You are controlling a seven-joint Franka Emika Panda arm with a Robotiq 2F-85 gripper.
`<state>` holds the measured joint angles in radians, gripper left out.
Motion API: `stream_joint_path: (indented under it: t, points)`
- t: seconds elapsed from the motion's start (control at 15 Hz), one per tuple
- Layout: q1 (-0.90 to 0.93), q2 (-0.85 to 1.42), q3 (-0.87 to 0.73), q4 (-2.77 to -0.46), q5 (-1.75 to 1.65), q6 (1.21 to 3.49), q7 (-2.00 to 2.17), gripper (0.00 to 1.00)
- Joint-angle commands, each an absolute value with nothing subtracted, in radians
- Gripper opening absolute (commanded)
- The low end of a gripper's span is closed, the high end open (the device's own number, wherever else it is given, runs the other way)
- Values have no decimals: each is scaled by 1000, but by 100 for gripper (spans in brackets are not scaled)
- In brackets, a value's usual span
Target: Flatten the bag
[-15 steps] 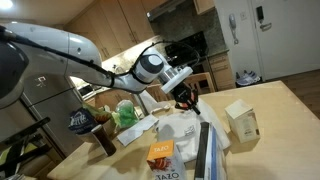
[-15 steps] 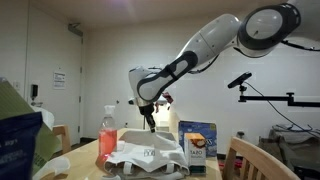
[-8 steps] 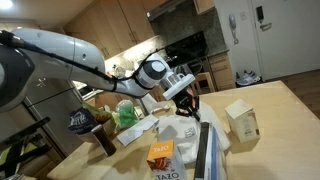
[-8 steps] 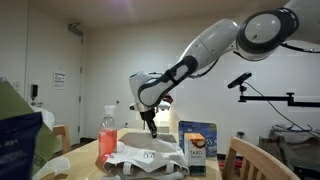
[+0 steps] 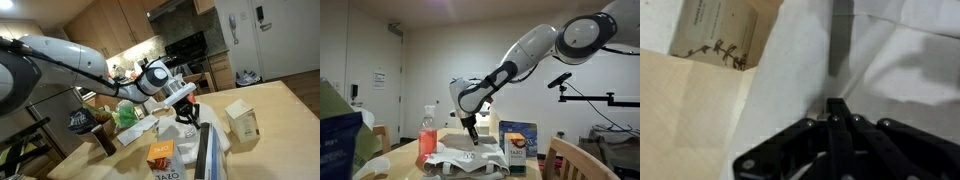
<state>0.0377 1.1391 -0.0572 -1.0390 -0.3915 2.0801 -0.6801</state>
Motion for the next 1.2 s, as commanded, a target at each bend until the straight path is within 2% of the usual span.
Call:
stream_joint_path:
  t: [0.0, 0.67, 1.13]
  points:
    - [26, 1166, -40, -1029, -370, 2056, -684, 0]
    - [21, 1205, -25, -1002, -351, 2041, -695, 0]
    - [52, 1057, -74, -1040, -414, 2090, -665, 0]
